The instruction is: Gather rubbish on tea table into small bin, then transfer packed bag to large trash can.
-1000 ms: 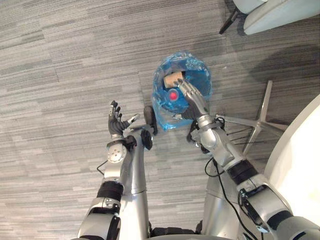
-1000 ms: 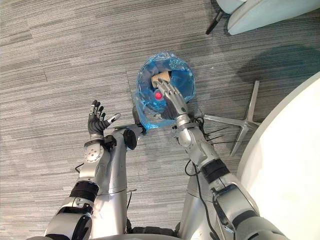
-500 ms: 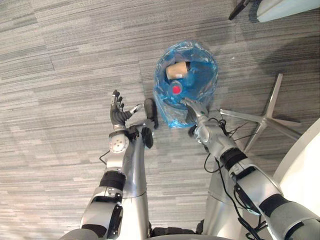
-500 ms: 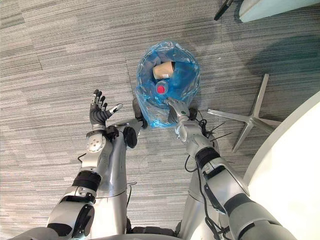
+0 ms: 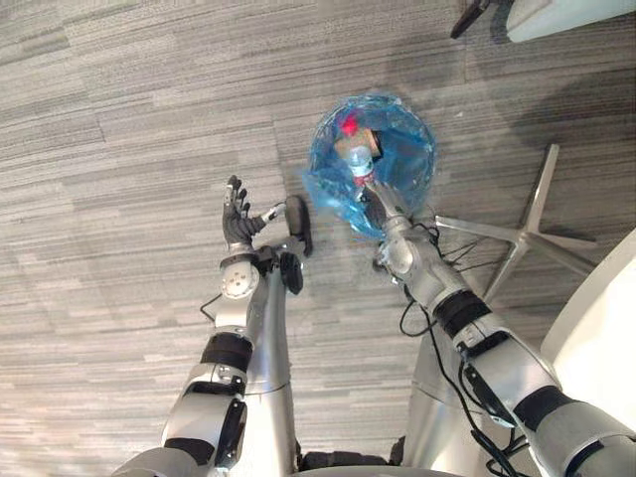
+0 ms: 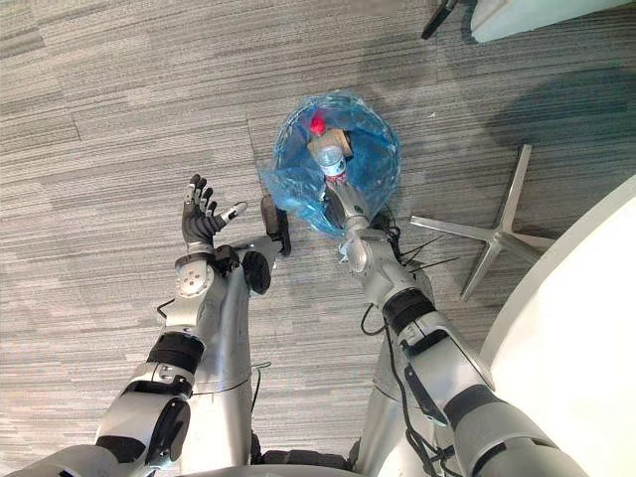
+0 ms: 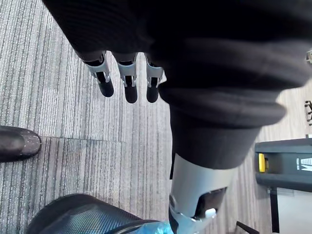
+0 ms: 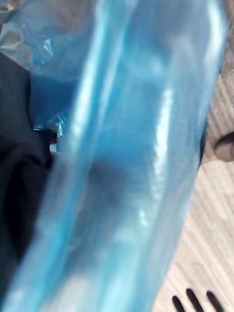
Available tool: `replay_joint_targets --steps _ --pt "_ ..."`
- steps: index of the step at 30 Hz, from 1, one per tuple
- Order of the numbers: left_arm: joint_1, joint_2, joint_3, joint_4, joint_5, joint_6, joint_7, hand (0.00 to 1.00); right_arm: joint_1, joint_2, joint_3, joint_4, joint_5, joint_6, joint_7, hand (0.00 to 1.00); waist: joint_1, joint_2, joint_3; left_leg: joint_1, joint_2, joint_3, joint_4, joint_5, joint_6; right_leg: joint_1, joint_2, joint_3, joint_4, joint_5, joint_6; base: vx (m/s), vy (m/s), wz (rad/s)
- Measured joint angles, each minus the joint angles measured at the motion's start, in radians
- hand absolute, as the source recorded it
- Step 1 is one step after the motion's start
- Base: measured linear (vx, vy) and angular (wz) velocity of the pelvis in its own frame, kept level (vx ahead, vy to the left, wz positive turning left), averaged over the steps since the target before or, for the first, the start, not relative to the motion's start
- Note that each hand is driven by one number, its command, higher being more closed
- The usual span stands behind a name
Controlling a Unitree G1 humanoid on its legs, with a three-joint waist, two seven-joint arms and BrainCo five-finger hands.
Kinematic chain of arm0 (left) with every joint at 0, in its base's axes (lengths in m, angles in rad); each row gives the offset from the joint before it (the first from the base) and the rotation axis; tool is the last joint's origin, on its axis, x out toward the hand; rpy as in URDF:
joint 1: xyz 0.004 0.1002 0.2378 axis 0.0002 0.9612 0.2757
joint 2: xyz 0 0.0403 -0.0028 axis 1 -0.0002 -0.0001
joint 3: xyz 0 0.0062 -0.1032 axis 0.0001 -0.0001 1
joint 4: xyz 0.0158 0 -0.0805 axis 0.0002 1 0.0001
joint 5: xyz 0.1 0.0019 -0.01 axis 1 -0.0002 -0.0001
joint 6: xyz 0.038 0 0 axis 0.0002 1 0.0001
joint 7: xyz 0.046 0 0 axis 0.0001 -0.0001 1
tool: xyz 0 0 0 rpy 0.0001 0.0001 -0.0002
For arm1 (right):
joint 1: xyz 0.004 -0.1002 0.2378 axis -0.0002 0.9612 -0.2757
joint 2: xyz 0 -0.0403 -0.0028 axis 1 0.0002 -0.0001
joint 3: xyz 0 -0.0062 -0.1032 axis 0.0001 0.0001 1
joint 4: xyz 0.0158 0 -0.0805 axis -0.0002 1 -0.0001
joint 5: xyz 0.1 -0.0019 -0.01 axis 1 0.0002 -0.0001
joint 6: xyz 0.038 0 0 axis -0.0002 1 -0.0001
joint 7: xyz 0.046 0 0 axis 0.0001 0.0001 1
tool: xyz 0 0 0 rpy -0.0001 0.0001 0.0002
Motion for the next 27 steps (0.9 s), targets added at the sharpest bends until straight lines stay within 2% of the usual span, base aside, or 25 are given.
replay_joint_targets --steps 5,6,7,10,13,14,15,17,20,21,23,25,26,27 --pt "0.113 -0.005 -0.037 -0.001 0.027 0.018 -0.006 0.0 0.209 0.004 -0.031 -0.211 0.094 -0.019 0.008 1.0 -0.002 -0.001 0.0 0.234 -0.015 0.008 -0.116 0.014 -0.02 0.235 -0.001 -0.024 -0.103 0.004 -0.004 -0.02 -0.021 0.13" --pt "0.149 0.0 -0.044 -0.005 0.033 0.02 -0.015 0.0 0.269 0.016 -0.03 -0.257 0.134 -0.022 0.012 1.0 -0.001 -0.007 -0.004 0.313 -0.016 0.018 -0.16 0.02 -0.024 0.31 -0.002 -0.031 -0.139 0.006 -0.005 0.04 -0.085 0.11" --pt "0.199 0.013 -0.053 -0.026 0.037 0.022 -0.02 0.0 0.33 0.04 -0.03 -0.308 0.167 -0.027 0.025 1.0 -0.001 -0.028 -0.017 0.395 -0.019 0.032 -0.212 0.028 -0.033 0.382 -0.002 -0.033 -0.179 0.01 -0.008 0.06 -0.094 0.09" --pt "0.305 0.024 -0.069 -0.06 0.043 0.024 -0.035 0.0 0.458 0.058 -0.03 -0.442 0.276 -0.064 0.062 1.0 -0.002 -0.053 -0.039 0.587 -0.024 0.031 -0.326 0.04 -0.041 0.589 0.014 -0.069 -0.306 0.027 0.0 0.11 -0.09 0.12" --pt "0.389 0.026 -0.087 -0.064 0.059 0.025 -0.05 0.0 0.54 0.062 -0.033 -0.518 0.34 -0.102 0.096 1.0 -0.003 -0.077 -0.085 0.718 -0.032 0.038 -0.419 0.064 -0.036 0.727 0.028 -0.084 -0.406 0.044 0.017 0.18 -0.036 0.08" --pt "0.431 0.035 -0.104 -0.062 0.067 0.025 -0.061 0.0 0.569 0.07 -0.032 -0.526 0.358 -0.118 0.111 1.0 -0.003 -0.091 -0.125 0.773 -0.034 0.047 -0.467 0.07 -0.035 0.779 0.04 -0.084 -0.465 0.065 0.016 0.2 0.002 -0.13" --pt "0.467 0.046 -0.115 -0.047 0.079 0.025 -0.068 0.0 0.596 0.07 -0.032 -0.523 0.368 -0.134 0.129 1.0 -0.003 -0.094 -0.168 0.822 -0.036 0.051 -0.521 0.081 -0.036 0.831 0.055 -0.084 -0.536 0.083 0.032 0.25 0.031 -0.18" --pt "0.505 0.064 -0.131 -0.029 0.096 0.025 -0.077 0.0 0.618 0.068 -0.027 -0.52 0.376 -0.143 0.161 1.0 -0.005 -0.094 -0.211 0.895 -0.044 0.061 -0.603 0.104 -0.033 0.905 0.077 -0.078 -0.646 0.134 0.031 0.21 0.063 -0.23" --pt "0.553 0.093 -0.132 -0.028 0.127 0.025 -0.087 0.0 0.621 0.056 -0.033 -0.518 0.406 -0.15 0.202 1.0 -0.004 -0.094 -0.244 1.014 -0.048 0.117 -0.719 0.143 -0.018 1.023 0.118 -0.023 -0.841 0.242 0.037 0.18 0.095 -0.52" --pt "0.557 0.097 -0.132 -0.031 0.13 0.025 -0.087 0.0 0.618 0.057 -0.033 -0.517 0.412 -0.154 0.206 1.0 -0.003 -0.094 -0.248 1.025 -0.049 0.128 -0.729 0.146 -0.014 1.032 0.121 -0.012 -0.861 0.256 0.04 0.09 0.093 -0.56" --pt "0.56 0.109 -0.132 -0.051 0.138 0.025 -0.088 0.0 0.605 0.052 -0.04 -0.517 0.429 -0.163 0.214 1.0 -0.009 -0.091 -0.255 1.029 -0.053 0.139 -0.729 0.147 -0.013 1.029 0.121 0.016 -0.872 0.273 0.044 0.01 0.07 -0.36" --pt "0.558 0.118 -0.118 -0.107 0.148 0.024 -0.09 0.0 0.592 0.059 -0.061 -0.509 0.443 -0.164 0.219 1.0 -0.01 -0.087 -0.258 1.034 -0.049 0.129 -0.723 0.163 0.011 1.017 0.126 0.06 -0.849 0.315 0.075 -0.05 0.067 -0.31" --pt "0.558 0.111 -0.096 -0.141 0.153 0.019 -0.098 0.0 0.583 0.058 -0.071 -0.51 0.467 -0.165 0.221 1.0 -0.008 -0.071 -0.256 1.066 -0.04 0.114 -0.757 0.167 0.017 1.006 0.126 0.08 -0.707 0.245 0.068 -0.09 0.028 0.31" --pt "0.557 0.119 -0.093 -0.176 0.154 0.015 -0.108 0.0 0.582 0.064 -0.085 -0.51 0.485 -0.168 0.214 1.0 -0.021 -0.073 -0.257 1.081 -0.055 0.078 -0.757 0.172 0.017 1.015 0.102 0.091 -0.485 0.147 0.069 -0.09 0.007 0.66"
